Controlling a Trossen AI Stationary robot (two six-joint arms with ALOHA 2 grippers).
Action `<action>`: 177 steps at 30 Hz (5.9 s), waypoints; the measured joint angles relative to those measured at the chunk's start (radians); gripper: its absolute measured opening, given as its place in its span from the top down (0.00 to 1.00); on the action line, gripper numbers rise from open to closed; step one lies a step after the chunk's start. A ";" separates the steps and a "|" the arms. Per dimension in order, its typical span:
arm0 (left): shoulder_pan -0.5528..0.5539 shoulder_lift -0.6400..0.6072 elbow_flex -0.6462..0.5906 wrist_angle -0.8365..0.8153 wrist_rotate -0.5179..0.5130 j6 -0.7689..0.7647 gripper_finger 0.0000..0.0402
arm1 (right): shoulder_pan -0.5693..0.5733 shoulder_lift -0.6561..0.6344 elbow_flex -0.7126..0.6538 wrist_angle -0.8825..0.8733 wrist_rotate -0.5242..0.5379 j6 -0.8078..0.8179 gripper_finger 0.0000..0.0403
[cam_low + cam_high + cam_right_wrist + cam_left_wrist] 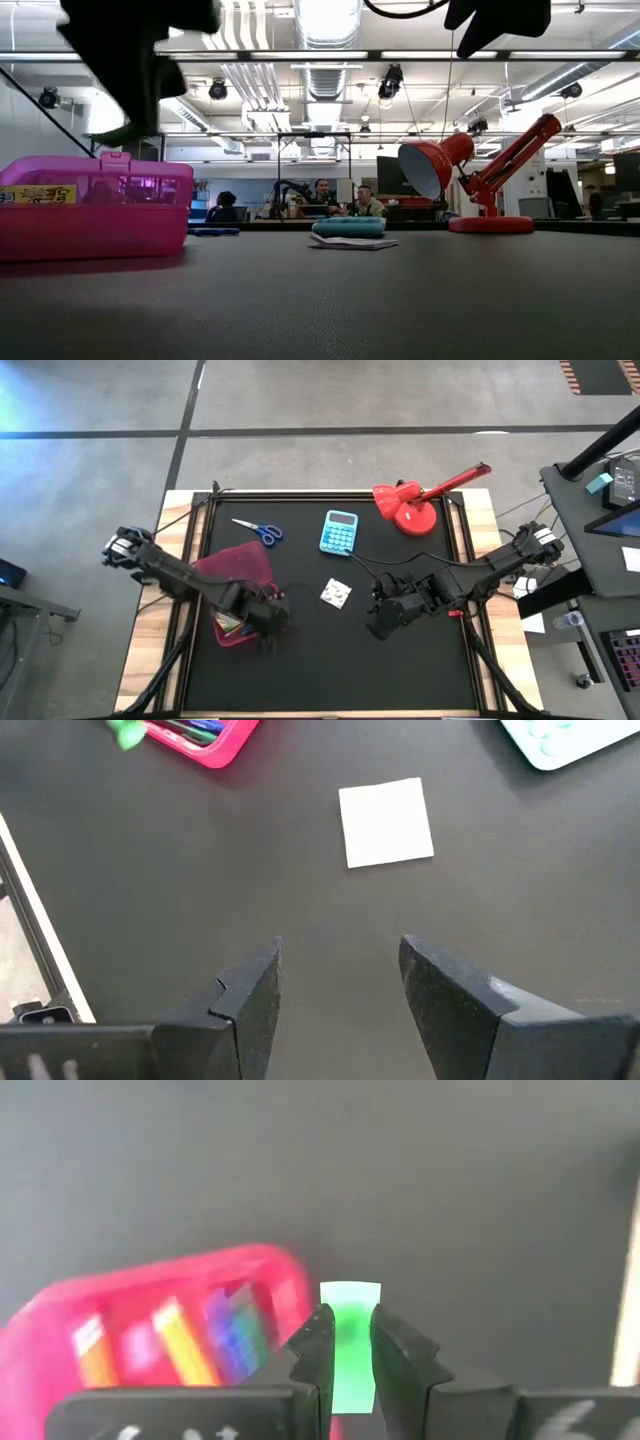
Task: Pack school essentials
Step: Put the green eraser into the red supply box, then put the blue scissors into the red supply box
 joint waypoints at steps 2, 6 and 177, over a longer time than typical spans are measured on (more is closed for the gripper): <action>0.025 -0.014 -0.022 -0.094 -0.013 0.000 0.91 | 0.000 0.000 0.000 0.001 0.000 0.000 0.52; 0.061 -0.021 -0.091 -0.112 -0.013 0.002 0.91 | 0.000 0.000 0.000 0.008 0.000 0.000 0.52; 0.321 0.425 0.218 0.222 0.238 0.411 0.58 | -0.015 0.000 -0.006 0.110 0.106 -0.009 0.52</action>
